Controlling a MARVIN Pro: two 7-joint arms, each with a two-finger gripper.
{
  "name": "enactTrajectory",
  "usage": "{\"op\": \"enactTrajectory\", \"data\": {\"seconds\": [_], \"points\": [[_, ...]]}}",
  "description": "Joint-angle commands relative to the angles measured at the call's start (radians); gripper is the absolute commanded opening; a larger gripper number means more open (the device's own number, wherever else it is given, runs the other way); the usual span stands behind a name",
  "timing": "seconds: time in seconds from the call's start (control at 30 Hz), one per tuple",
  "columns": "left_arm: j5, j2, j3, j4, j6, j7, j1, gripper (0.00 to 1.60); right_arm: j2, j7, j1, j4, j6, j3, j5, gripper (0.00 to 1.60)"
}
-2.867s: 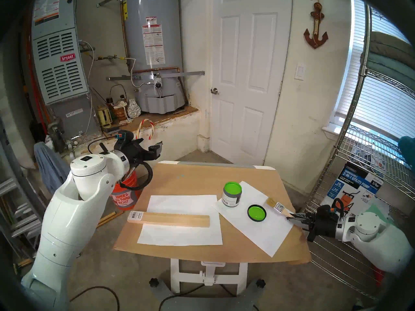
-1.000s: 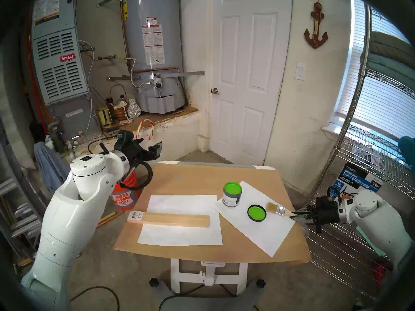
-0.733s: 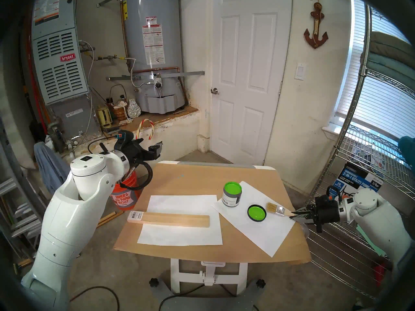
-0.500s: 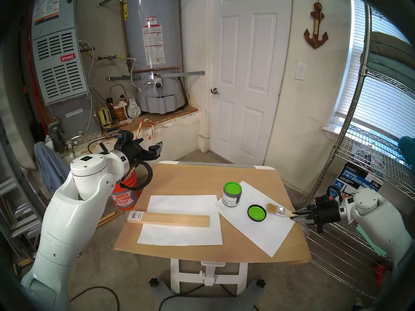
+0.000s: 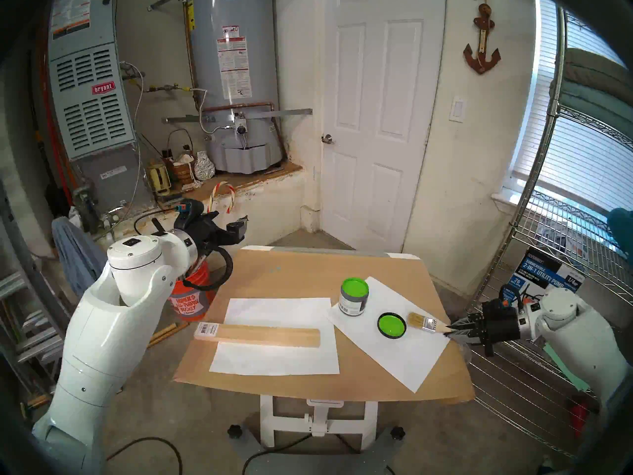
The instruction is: Pick up brush, dip the brush into paint, and paint the wood
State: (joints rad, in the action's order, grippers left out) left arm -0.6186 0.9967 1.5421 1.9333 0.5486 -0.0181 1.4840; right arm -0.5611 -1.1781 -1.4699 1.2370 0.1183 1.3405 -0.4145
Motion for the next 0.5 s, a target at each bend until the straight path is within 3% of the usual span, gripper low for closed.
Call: {"op": "enactTrajectory", "data": {"seconds": [0.0, 0.47], "points": [[-0.002, -0.002, 0.009, 0.017, -0.003, 0.001, -0.009, 1.6, 0.003, 0.001, 0.005, 0.002, 0.001, 0.003, 0.001, 0.67], [-0.002, -0.002, 0.009, 0.017, -0.003, 0.001, -0.009, 1.6, 0.0, -0.007, 0.006, 0.002, -0.006, -0.003, 0.004, 0.77]]}}
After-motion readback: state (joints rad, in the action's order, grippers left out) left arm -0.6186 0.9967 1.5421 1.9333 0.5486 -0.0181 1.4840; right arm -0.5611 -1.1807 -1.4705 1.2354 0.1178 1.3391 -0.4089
